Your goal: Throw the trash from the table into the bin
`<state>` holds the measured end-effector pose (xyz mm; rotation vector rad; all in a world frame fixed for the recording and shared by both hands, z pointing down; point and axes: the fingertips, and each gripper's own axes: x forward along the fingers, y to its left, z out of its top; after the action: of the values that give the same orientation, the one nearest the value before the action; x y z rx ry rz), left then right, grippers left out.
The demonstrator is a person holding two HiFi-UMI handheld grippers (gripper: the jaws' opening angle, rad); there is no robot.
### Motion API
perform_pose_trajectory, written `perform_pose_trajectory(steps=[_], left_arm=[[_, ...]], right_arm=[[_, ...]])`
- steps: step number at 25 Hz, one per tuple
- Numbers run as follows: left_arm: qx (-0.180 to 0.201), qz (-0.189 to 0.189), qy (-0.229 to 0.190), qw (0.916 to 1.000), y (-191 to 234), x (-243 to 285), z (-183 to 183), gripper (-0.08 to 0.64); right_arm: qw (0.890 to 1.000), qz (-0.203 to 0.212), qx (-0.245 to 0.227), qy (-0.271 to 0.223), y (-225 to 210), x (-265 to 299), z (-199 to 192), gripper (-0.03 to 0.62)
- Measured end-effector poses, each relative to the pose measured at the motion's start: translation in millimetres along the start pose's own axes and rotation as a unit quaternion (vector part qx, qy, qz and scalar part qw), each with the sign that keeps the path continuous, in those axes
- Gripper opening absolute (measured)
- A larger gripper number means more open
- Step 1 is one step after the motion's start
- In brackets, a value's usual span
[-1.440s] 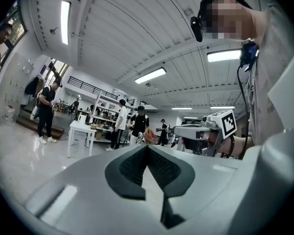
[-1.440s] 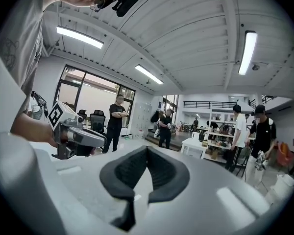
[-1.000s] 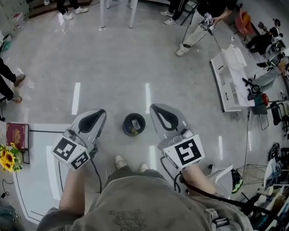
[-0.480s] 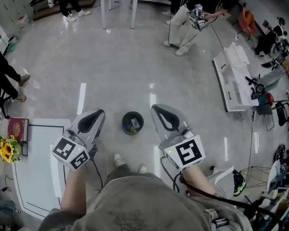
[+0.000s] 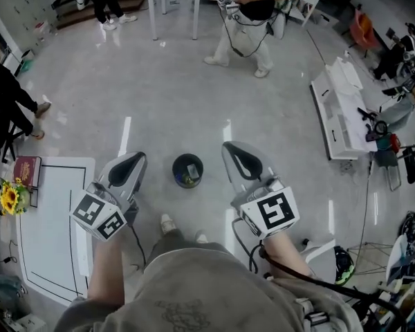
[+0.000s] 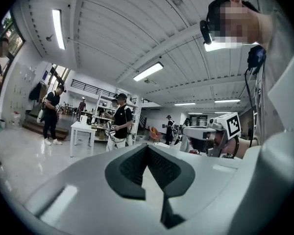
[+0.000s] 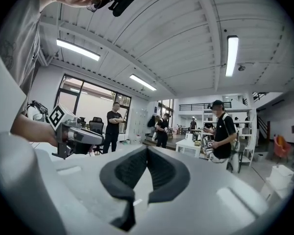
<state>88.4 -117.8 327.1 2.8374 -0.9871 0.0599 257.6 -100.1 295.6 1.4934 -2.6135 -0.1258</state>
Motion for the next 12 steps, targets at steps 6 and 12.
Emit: perform_pose_trajectory(steps=[6,12], left_arm=[[-0.005,0.039,-0.008,0.9992,-32,-10,10,-0.002],[0.004,0.065,0.000,0.9979,-57,-22,15,-0.002]], right_arm=[[1.000,0.006,0.016,-0.013,-14,-33,-5,0.002],[0.999,0.009,0.023,-0.024,-21,-59,-9,0.002]])
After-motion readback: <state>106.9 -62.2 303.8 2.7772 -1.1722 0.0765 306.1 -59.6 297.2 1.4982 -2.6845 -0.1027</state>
